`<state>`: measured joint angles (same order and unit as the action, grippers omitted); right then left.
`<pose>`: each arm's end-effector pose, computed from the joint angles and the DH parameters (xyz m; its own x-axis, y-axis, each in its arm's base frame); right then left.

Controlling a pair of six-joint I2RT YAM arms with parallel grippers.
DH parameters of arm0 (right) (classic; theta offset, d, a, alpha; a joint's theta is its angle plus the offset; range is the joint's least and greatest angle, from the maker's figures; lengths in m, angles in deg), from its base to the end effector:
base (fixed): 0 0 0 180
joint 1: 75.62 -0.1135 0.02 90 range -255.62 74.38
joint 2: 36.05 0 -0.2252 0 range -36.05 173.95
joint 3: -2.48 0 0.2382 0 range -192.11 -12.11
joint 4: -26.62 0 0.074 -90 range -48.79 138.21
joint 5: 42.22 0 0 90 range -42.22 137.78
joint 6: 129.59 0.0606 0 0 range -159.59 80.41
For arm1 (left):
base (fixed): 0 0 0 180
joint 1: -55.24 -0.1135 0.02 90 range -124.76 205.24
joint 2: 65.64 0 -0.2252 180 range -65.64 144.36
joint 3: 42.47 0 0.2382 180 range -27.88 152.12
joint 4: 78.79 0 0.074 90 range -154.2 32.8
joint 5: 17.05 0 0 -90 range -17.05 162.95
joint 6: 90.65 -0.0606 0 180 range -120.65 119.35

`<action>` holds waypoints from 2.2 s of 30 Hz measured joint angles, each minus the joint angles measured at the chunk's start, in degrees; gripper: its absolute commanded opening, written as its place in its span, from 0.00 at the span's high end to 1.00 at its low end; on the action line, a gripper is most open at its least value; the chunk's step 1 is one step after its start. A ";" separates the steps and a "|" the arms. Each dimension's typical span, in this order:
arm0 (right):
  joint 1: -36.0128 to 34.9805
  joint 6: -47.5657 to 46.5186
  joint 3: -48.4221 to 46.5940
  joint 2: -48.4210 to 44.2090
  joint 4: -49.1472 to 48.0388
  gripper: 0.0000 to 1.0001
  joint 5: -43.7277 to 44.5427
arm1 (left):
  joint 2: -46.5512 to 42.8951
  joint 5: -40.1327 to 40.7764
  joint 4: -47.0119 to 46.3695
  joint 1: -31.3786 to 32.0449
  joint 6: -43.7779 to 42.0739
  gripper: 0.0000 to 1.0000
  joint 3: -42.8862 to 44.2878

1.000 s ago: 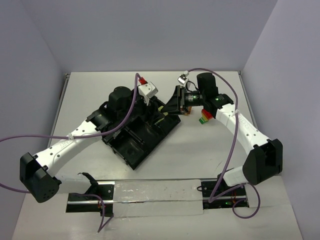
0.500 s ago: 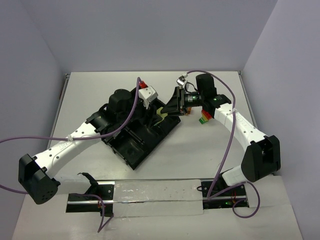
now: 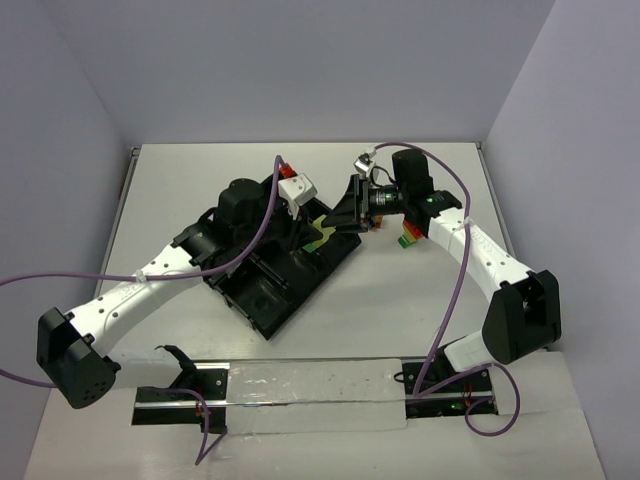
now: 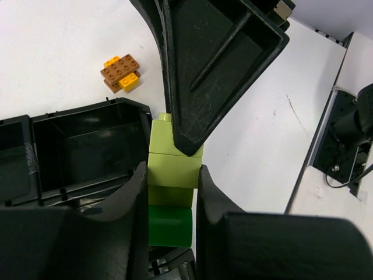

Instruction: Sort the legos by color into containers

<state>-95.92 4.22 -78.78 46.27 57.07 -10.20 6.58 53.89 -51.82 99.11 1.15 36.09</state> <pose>0.2809 0.1587 0.2768 -0.9504 0.0398 -0.3085 -0.2826 0.3034 0.9100 0.2104 -0.2297 0.3080 -0.2814 0.2293 -0.9318 0.8669 0.4770 -0.1444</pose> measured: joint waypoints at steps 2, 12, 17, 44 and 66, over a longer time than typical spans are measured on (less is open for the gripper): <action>0.05 0.05 0.03 0.00 -0.03 1.00 -0.09 | 0.00 -0.04 0.00 0.03 -0.07 1.00 0.00; 0.09 -0.27 0.04 0.00 0.59 1.00 0.04 | -0.44 -0.03 -0.63 0.03 -0.18 1.00 -0.97; 0.25 -0.42 0.04 0.00 0.81 1.00 -0.67 | -1.30 0.04 -1.31 0.15 -0.31 1.00 -1.89; -9.48 -15.02 -25.98 16.07 23.85 0.98 54.25 | -12.05 25.44 2.72 -11.66 12.00 1.00 -0.84; -11.67 -18.28 -32.03 27.99 26.76 0.22 56.68 | -6.32 16.56 2.16 -15.59 17.48 1.00 -3.19</action>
<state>-107.58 -14.05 -110.82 74.26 83.83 46.48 0.26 70.45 -49.66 83.51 18.63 32.90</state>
